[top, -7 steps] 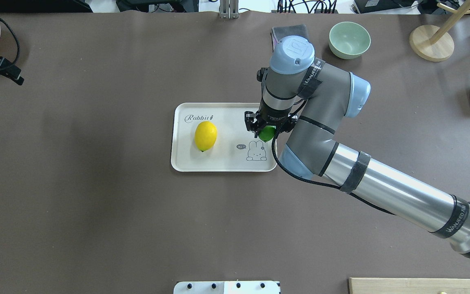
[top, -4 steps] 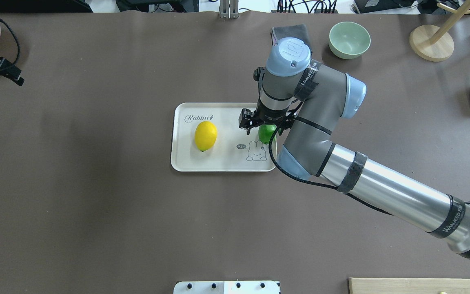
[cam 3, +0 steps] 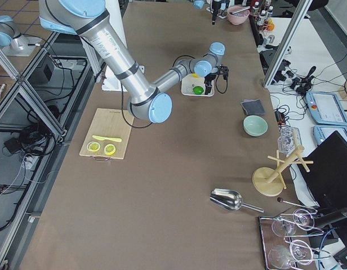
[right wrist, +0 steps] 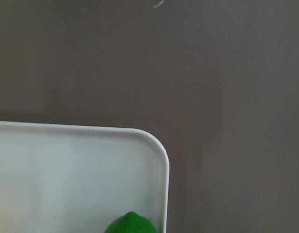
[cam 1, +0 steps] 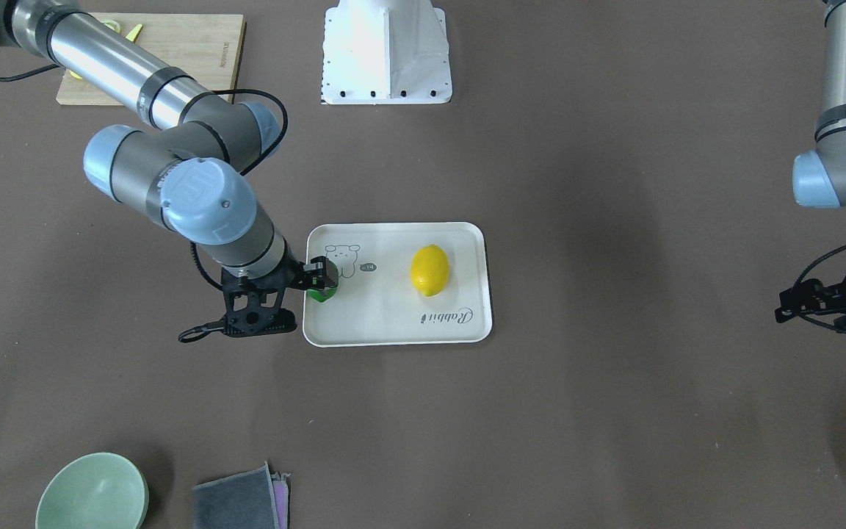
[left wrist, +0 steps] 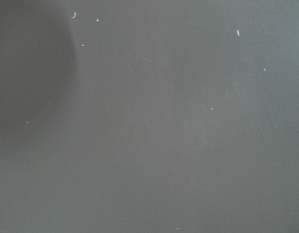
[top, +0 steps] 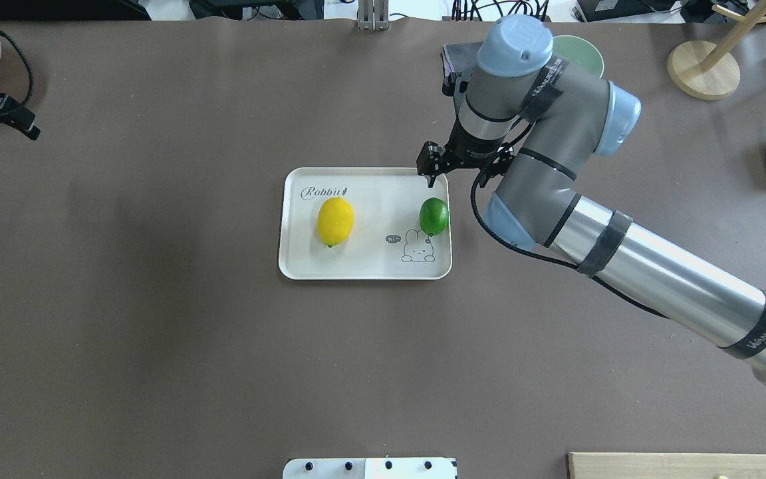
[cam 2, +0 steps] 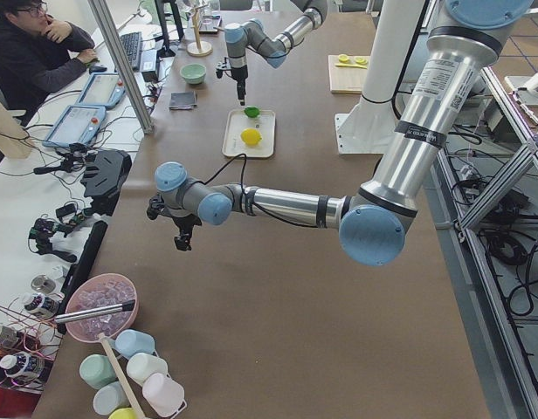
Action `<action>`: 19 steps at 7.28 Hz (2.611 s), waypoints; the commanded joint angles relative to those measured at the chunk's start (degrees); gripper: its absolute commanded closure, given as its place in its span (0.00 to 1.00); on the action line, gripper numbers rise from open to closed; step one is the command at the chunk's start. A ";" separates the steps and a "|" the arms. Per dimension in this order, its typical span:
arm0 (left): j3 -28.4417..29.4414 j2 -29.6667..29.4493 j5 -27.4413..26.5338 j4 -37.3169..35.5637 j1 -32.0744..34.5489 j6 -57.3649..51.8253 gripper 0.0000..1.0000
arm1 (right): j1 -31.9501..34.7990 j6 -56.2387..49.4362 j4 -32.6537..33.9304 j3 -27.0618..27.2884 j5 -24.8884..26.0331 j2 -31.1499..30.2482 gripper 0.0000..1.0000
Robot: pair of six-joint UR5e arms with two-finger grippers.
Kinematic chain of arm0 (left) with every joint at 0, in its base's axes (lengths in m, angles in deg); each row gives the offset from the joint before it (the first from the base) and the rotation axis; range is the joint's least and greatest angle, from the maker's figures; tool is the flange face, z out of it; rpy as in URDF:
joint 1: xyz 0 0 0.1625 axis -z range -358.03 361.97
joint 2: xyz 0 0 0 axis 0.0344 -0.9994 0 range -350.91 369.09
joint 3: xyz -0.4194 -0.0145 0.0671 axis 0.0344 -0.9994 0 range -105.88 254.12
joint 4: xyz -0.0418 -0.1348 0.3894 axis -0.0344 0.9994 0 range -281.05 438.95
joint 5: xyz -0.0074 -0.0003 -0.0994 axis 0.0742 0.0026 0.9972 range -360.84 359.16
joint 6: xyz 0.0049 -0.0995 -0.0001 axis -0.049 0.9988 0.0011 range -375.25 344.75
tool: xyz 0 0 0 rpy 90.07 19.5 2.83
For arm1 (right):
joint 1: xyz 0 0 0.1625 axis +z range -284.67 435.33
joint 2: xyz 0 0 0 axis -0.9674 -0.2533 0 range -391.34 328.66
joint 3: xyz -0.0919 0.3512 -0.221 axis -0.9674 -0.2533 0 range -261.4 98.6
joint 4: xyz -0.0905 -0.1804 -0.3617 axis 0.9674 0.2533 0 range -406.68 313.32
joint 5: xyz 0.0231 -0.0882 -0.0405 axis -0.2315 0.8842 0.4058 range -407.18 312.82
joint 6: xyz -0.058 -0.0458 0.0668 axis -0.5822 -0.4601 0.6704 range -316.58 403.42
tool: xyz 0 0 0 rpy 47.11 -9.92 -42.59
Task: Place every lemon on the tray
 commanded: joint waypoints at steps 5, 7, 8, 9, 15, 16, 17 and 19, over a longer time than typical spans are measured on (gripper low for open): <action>0.56 3.25 -0.08 -3.43 7.35 -13.25 0.03 | 20.73 -24.49 0.72 10.77 -10.15 -23.83 0.00; 2.13 5.10 0.19 -3.87 11.75 -17.47 0.03 | 26.62 -37.34 0.90 12.01 -10.50 -31.22 0.00; 2.40 5.89 0.10 -5.79 13.78 -22.80 0.03 | 30.48 -44.45 0.99 12.02 -10.86 -35.17 0.00; 3.10 5.89 0.01 -9.21 15.97 -28.17 0.03 | 34.00 -51.92 1.25 11.84 -11.56 -39.21 0.00; 1.97 11.16 0.18 -22.77 29.70 -33.93 0.02 | 49.94 -70.81 21.55 12.19 -4.54 -40.40 0.00; 1.44 11.17 0.19 -23.21 30.32 -33.32 0.02 | 49.94 -70.36 21.90 12.28 -4.18 -40.22 0.00; 1.18 10.82 0.27 -23.30 30.84 -32.45 0.02 | 49.94 -67.75 21.91 12.28 -4.62 -40.31 0.00; 0.03 11.60 0.27 -23.13 30.94 -28.78 0.02 | 49.86 -66.67 21.73 12.37 -4.89 -40.57 0.00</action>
